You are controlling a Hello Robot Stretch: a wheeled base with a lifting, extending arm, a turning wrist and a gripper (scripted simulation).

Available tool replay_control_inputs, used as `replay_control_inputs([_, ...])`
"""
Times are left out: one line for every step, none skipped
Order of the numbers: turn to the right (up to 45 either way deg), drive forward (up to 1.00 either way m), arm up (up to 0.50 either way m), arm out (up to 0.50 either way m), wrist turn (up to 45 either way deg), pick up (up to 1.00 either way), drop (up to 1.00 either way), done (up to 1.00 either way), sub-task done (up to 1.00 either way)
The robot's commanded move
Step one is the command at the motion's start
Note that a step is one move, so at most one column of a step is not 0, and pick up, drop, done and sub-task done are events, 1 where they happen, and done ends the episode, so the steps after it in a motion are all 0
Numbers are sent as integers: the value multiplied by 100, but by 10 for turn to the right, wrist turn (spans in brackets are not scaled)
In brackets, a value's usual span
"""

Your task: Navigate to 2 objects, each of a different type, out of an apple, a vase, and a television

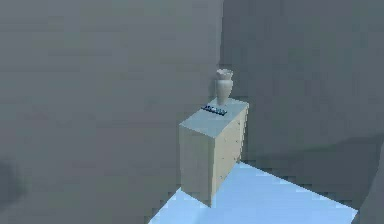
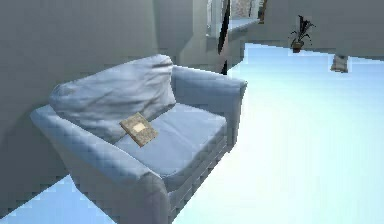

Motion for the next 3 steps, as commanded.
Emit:
replay_control_inputs([120, 0, 0, 0, 0, 0, 0, 0, 0])
replay_control_inputs([0, 65, 0, 0, 0, 0, 0, 0, 0])
replay_control_inputs([0, 0, 0, 0, 0, 0, 0, 0, 100])
